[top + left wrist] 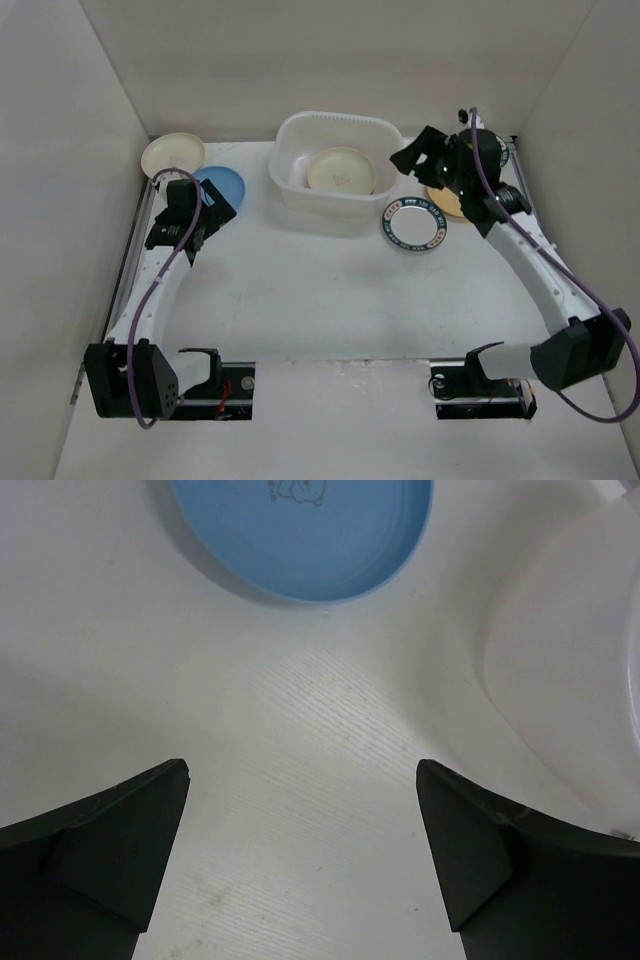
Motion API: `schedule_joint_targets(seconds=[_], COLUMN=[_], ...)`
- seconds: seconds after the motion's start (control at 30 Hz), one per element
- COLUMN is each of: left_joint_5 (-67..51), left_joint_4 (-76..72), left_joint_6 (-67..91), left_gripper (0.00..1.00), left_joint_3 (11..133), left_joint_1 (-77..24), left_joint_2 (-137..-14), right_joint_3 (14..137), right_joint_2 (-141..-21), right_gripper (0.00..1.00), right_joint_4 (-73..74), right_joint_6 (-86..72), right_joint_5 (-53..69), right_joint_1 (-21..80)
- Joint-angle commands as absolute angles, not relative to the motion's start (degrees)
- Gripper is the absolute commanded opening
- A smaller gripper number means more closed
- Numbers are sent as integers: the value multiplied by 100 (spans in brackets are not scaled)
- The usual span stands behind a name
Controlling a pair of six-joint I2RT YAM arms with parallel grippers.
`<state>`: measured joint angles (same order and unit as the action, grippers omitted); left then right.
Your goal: Place the plates into the plastic bin on the countertop
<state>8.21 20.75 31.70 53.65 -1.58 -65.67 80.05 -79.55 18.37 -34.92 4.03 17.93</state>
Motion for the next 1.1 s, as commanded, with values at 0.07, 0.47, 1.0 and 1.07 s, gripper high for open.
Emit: schedule_joint_targets(seconds=[0.07, 0.47, 1.0, 1.07], left_joint_5=[835, 809, 817, 809], left_joint_4=[1670, 1547, 1635, 1635], left_joint_6=[3261, 3331, 3252, 3252], left_gripper=[100, 100, 100, 100], left_joint_3=[5739, 5968, 6003, 6003], left_joint_1=[-391, -663, -558, -549], left_joint_2=[-6811, -7181, -7119, -7110], right_joint_3=[5910, 3815, 3498, 3533], right_joint_2=[-7525, -7154, -8569, -8665], right_gripper=[76, 75, 60, 57], right_joint_4=[1785, 731, -808, -861], right_joint_6=[-4296, -4852, -5282, -5343], right_joint_5=[123, 606, 1177, 1195], right_joint_1=[1482, -100, -497, -540])
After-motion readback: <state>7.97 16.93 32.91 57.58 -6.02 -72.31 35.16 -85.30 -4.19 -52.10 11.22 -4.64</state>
